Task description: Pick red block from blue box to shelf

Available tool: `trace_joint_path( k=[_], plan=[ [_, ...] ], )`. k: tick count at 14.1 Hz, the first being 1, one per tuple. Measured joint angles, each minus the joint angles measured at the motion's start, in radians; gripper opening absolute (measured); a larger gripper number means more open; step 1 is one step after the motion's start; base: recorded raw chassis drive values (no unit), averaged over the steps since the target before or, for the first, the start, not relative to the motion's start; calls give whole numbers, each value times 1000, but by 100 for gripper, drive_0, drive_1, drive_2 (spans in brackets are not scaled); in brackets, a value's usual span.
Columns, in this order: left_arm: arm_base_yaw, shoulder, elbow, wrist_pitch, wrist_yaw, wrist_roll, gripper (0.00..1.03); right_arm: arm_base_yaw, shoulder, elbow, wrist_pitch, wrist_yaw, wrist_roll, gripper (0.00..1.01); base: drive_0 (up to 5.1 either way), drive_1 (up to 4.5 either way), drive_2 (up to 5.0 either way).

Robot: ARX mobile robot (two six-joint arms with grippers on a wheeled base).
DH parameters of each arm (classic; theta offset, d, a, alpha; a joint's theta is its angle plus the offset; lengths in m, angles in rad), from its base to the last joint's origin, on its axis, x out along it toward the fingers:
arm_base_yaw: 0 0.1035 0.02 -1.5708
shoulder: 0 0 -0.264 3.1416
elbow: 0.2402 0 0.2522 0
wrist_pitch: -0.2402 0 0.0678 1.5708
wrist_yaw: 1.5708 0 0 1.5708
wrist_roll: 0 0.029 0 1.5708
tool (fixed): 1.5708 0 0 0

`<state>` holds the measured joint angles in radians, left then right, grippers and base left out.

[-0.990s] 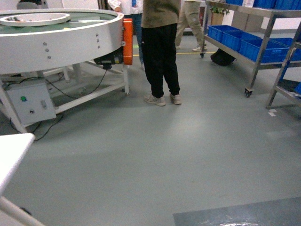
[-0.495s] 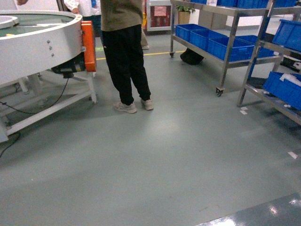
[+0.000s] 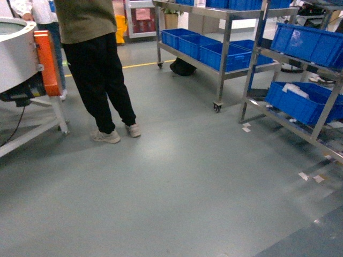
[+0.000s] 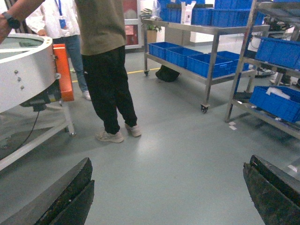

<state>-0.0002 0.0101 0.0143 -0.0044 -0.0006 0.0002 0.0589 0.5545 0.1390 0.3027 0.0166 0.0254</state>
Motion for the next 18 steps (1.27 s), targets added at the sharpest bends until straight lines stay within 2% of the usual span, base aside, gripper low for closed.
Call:
trace_joint_path(
  k=[18],
  plan=[
    [0,0,0,-2,0,0,98,0,0,0,0,2,0,28,-165,262,-592]
  ],
)
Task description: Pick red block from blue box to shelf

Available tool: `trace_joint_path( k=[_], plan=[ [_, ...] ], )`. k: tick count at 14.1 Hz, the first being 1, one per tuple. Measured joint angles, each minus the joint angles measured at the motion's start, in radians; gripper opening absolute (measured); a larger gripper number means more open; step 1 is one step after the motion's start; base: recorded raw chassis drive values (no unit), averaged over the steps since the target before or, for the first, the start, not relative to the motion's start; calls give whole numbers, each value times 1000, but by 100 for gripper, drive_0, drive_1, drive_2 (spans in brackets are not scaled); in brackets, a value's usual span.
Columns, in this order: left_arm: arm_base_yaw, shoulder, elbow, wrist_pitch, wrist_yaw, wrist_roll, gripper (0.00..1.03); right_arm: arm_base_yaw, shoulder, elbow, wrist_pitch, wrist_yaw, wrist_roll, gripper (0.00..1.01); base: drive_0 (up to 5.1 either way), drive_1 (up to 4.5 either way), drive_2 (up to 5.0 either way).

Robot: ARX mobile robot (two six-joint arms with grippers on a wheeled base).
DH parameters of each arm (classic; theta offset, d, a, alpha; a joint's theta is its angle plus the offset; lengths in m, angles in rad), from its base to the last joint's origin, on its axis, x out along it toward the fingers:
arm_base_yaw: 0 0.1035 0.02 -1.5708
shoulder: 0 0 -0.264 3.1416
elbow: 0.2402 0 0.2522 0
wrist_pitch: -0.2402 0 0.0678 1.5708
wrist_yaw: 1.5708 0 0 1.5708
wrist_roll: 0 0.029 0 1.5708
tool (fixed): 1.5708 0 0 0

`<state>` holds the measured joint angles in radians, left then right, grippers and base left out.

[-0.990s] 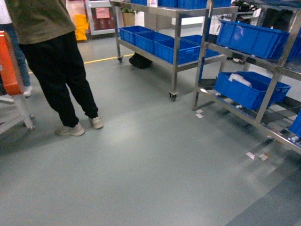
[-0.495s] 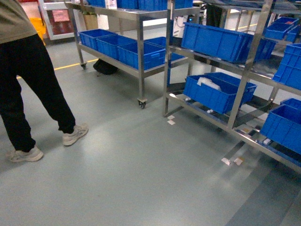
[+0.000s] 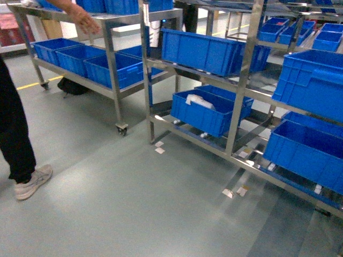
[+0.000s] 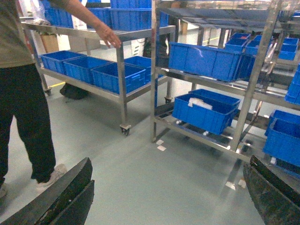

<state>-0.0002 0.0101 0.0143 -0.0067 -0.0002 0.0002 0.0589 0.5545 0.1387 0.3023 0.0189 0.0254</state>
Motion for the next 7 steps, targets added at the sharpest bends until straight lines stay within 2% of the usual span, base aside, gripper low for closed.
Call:
trace_joint_path(
  k=[7],
  plan=[
    [0,0,0,5,0,0,98,0,0,0,2,0,0,28,-159,269,-586]
  ],
)
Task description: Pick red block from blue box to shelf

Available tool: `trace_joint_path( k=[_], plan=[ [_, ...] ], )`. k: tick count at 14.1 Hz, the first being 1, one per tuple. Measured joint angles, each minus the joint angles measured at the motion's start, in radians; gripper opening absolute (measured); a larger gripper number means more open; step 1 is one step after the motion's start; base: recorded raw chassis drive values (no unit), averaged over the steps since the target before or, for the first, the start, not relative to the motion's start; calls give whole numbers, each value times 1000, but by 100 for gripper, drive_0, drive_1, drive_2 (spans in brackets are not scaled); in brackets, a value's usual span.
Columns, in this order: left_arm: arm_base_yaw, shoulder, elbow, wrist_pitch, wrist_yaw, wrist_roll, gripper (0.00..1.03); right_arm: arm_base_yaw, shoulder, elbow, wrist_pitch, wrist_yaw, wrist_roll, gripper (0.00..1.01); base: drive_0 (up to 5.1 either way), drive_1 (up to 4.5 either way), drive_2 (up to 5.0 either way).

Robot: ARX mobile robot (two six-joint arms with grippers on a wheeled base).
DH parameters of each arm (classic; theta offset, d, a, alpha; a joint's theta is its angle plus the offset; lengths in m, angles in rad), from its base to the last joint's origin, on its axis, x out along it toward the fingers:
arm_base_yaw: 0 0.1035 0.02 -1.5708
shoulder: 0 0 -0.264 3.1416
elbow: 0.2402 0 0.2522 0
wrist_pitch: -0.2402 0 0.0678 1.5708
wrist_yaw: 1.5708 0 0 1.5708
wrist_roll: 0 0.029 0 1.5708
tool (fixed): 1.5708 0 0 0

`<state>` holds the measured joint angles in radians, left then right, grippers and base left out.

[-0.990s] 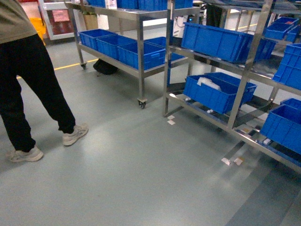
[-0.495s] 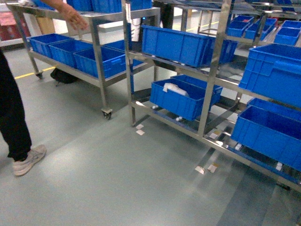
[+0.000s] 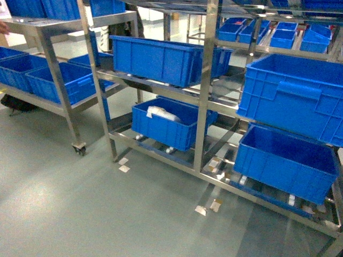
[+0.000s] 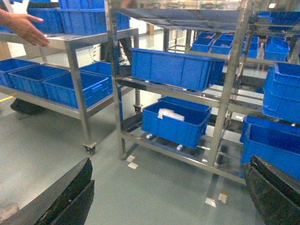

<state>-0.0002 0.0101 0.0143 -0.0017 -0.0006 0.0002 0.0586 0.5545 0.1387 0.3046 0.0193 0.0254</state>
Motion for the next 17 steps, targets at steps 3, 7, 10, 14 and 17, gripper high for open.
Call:
trace_joint_path(
  k=[3,7,10,14,17],
  plan=[
    [0,0,0,-2,1,0,98,0,0,0,0,0,0,28,-169,258,-597],
    [0,0,0,-5,0,0,98,0,0,0,-4,0,0,28,-168,260,-596],
    [-1,0,0,-3,0,0,98,0,0,0,-3,0,0,28,-95,326,-517],
    [-1,0,0,-3,0,0,98,0,0,0,-2,0,0,28,7,410,-395],
    [0,0,0,0,-1,0,98,0,0,0,0,0,0,28,-190,217,-597]
  ],
)
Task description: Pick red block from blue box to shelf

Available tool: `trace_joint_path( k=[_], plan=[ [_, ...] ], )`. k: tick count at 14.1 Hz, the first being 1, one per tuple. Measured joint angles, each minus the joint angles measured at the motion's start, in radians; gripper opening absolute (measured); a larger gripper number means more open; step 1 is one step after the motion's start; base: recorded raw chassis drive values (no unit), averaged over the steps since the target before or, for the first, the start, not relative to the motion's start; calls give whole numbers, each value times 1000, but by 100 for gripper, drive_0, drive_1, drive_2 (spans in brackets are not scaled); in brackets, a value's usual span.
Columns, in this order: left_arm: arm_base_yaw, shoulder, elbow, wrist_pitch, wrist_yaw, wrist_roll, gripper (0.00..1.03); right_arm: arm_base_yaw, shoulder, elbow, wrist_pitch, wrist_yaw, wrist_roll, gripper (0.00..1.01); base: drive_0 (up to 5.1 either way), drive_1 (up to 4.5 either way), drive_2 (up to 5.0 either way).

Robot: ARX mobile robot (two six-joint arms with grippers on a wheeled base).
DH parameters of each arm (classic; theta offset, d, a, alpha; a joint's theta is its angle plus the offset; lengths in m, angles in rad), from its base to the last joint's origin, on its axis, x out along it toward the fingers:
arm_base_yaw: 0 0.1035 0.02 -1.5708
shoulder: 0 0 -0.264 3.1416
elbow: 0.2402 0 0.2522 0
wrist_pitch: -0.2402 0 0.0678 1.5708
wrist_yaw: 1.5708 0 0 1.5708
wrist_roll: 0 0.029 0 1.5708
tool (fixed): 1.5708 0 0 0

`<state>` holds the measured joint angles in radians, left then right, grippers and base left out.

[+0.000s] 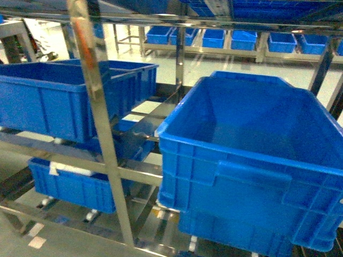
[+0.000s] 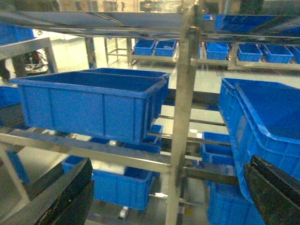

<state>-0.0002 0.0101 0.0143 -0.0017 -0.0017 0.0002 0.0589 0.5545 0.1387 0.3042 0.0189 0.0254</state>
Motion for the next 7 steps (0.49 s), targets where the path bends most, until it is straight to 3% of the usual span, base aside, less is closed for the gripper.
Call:
trace_joint_path(
  k=[4,7],
  plan=[
    [-1,0,0,-3,1,0,98,0,0,0,-2,0,0,28,-103,281,-487],
    [-1,0,0,2,2,0,98,0,0,0,-2,0,0,28,0,0,0]
  ],
)
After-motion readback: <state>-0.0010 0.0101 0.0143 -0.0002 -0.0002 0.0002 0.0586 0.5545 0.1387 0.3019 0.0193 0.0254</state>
